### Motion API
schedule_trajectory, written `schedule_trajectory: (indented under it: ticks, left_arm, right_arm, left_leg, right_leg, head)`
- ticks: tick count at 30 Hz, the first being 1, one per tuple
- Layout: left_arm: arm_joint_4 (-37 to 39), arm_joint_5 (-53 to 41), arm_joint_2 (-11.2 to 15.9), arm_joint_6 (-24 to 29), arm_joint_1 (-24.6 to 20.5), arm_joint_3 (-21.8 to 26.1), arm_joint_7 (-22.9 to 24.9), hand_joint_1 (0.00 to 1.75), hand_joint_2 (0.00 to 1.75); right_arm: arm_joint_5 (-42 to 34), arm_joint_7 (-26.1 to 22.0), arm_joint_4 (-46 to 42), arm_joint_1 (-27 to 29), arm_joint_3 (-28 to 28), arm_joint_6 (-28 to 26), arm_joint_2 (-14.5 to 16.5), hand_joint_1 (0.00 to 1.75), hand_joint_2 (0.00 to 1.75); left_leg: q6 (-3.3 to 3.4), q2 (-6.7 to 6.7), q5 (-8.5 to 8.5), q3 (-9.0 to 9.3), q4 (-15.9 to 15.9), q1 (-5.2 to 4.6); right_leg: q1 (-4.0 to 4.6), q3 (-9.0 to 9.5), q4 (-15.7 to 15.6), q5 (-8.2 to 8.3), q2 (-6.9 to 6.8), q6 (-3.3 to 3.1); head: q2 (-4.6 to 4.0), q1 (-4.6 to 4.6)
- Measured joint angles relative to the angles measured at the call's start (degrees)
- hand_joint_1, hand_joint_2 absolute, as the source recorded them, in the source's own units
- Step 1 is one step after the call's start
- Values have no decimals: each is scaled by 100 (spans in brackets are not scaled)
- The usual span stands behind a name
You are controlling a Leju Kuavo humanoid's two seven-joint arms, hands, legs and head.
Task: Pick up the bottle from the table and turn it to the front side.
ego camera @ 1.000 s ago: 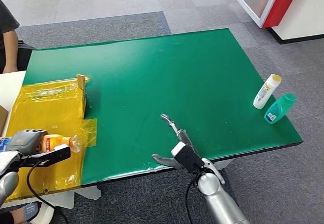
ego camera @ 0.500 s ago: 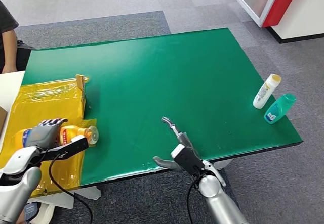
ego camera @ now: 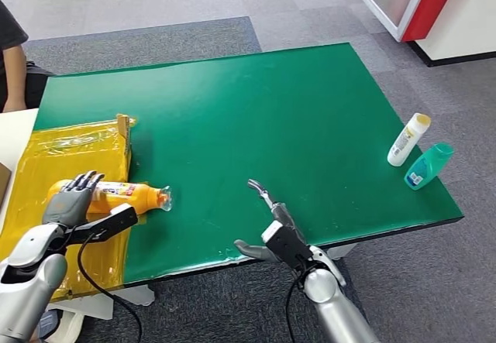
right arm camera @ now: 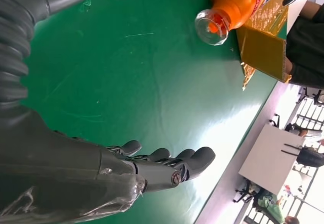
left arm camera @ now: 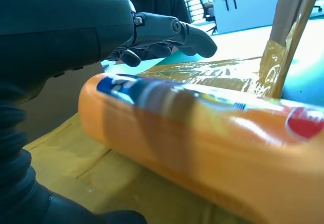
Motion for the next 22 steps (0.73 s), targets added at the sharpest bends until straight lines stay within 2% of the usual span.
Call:
schedule_trajectory:
  ticks: [6, 10, 12, 14, 16, 18, 21, 22]
  left_arm:
    - [-608, 634, -43, -339, 270, 219, -210, 0, 175]
    - [-1186, 1057, 33, -560, 581, 371, -232, 0, 175]
    - [-1603, 1725, 106, -633, 832, 485, -394, 0, 175]
    - [-2254, 2749, 107, -634, 1222, 666, -773, 0, 175]
    - [-2996, 3596, -28, -566, 1678, 860, -1220, 0, 175]
    - [-3581, 4079, -285, -429, 2131, 994, -1618, 0, 175]
    - [-4083, 4855, -805, -454, 2748, 1147, -2195, 0, 175]
    - [-4132, 5024, -897, -499, 2837, 1175, -2290, 0, 175]
  right_arm:
    - [18, 27, -130, 133, -111, -15, 0, 0, 175]
    - [23, 32, -236, 233, -219, -25, 0, 0, 175]
    - [21, 44, -307, 305, -289, -52, 0, 0, 175]
    - [16, 50, -412, 423, -378, -84, 0, 0, 175]
    - [9, 22, -554, 573, -486, -83, 4, 0, 175]
    - [-4, -49, -721, 709, -561, -51, 39, 0, 175]
    - [-34, -168, -1005, 890, -604, -8, 153, 0, 175]
    - [-40, -184, -1050, 918, -606, -3, 173, 0, 175]
  left_leg:
    - [1, 0, -2, -2, 0, 0]
    - [0, 1, -5, -3, 0, 0]
    - [0, 2, -6, -4, 0, 0]
    - [2, 3, -11, -3, 0, 0]
    - [7, 4, -20, -3, 0, -1]
    - [12, 3, -31, -3, 0, -3]
    - [17, 3, -42, -2, 0, -6]
    - [18, 3, -43, -3, 0, -6]
  right_leg:
    - [0, 0, 0, -2, 1, 0]
    - [0, -2, 0, -4, 1, -1]
    - [0, -3, 0, -7, 2, -2]
    - [0, -4, 0, -12, 2, -1]
    - [-2, -1, -1, -22, 1, 6]
    - [-5, 2, -2, -30, 1, 13]
    - [-10, 3, -4, -37, 1, 16]
    - [-10, 3, -4, -38, 1, 16]
  head:
    - [0, 0]
    - [0, 0]
    - [0, -1]
    - [0, -2]
    - [0, -1]
    - [0, 1]
    - [0, -1]
    - [0, 0]
